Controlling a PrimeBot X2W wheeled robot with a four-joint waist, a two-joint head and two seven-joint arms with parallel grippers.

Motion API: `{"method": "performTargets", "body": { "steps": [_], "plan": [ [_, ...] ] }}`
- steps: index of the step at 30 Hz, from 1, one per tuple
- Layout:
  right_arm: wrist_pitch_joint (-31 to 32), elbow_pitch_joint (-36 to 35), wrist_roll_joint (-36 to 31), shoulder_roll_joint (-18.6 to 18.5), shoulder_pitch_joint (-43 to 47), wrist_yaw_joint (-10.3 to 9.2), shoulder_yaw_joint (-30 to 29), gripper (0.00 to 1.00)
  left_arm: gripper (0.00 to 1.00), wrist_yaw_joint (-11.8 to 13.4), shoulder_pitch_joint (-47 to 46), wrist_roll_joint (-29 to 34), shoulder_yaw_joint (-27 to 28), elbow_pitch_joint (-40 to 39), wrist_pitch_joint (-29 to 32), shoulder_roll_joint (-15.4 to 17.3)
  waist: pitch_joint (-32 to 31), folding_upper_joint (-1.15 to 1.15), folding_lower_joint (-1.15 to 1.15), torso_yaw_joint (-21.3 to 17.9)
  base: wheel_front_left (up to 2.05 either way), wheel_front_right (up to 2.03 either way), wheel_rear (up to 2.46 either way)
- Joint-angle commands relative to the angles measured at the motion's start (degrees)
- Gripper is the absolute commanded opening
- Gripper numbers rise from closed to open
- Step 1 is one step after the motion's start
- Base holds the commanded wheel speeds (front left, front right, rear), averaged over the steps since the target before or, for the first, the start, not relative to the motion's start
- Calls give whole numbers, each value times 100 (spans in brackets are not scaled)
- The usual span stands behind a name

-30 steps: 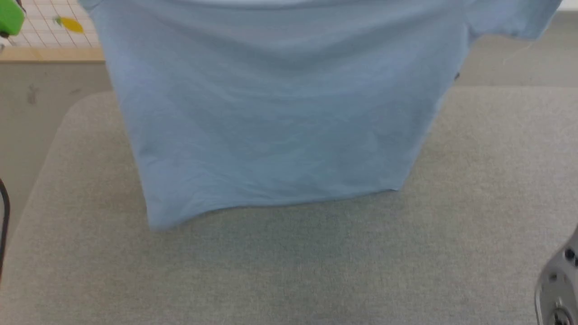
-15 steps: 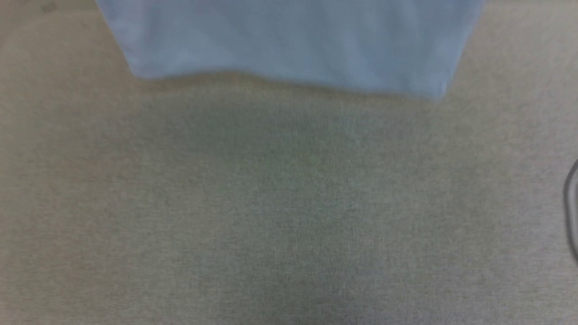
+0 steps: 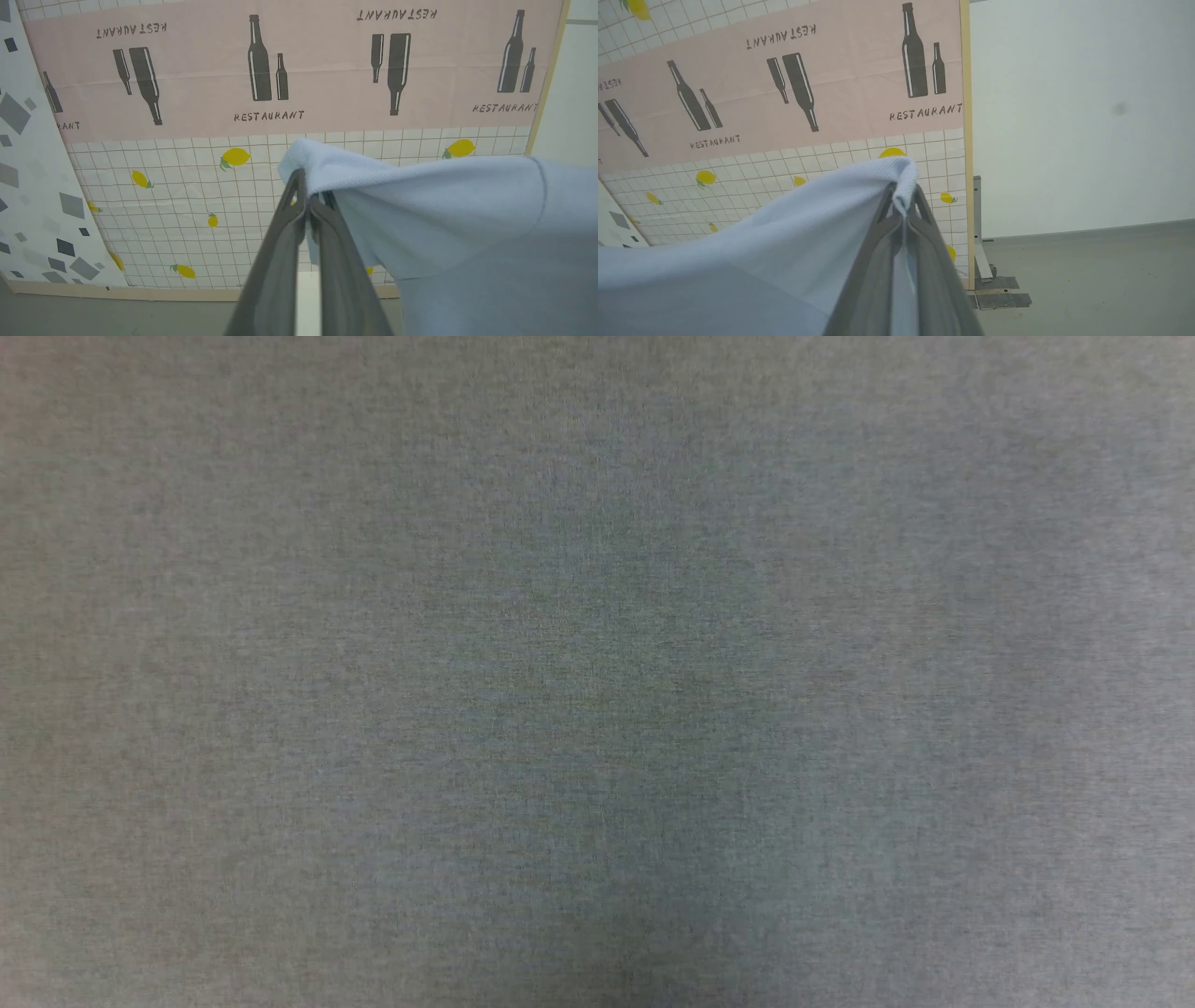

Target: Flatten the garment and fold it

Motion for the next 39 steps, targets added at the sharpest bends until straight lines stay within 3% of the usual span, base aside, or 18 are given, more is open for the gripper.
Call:
{"method": "performTargets", "body": {
  "steps": [1,10,11,18,28,32,39],
  "plan": [
    [-117,71,87,-9,163,-8,85,0,0,-16,129,-91,-101,55,-134,-2,77,25,-2,49,0,0,0],
    [-541,171,795,-9,1664,-8,537,0,0,-19,1523,-904,-770,150,-820,-137,-617,25,-2,261,0,0,0],
    [-674,103,1017,-9,2424,-8,627,0,0,-19,2184,-1100,-971,81,-1051,-216,-1037,25,-2,335,0,0,0],
    [-940,-407,1814,-8,4800,-8,705,0,0,48,4321,-1561,-1202,-203,-1573,-588,-2244,25,-2,438,0,0,0],
    [-1036,-1242,2770,-8,8019,-8,571,0,0,691,7346,-2190,-1363,-1052,-1706,-792,-3164,25,-2,439,0,0,0],
    [-997,-1639,2166,-24,8948,-8,690,0,0,954,8228,-2490,-1304,-1354,-1688,-760,-3291,25,-2,389,0,0,0],
    [-671,-2332,2051,-12,10060,-8,551,0,0,1342,9326,-2856,-1232,-1921,-1423,-440,-3377,25,-2,330,0,0,0]
  ]
}}
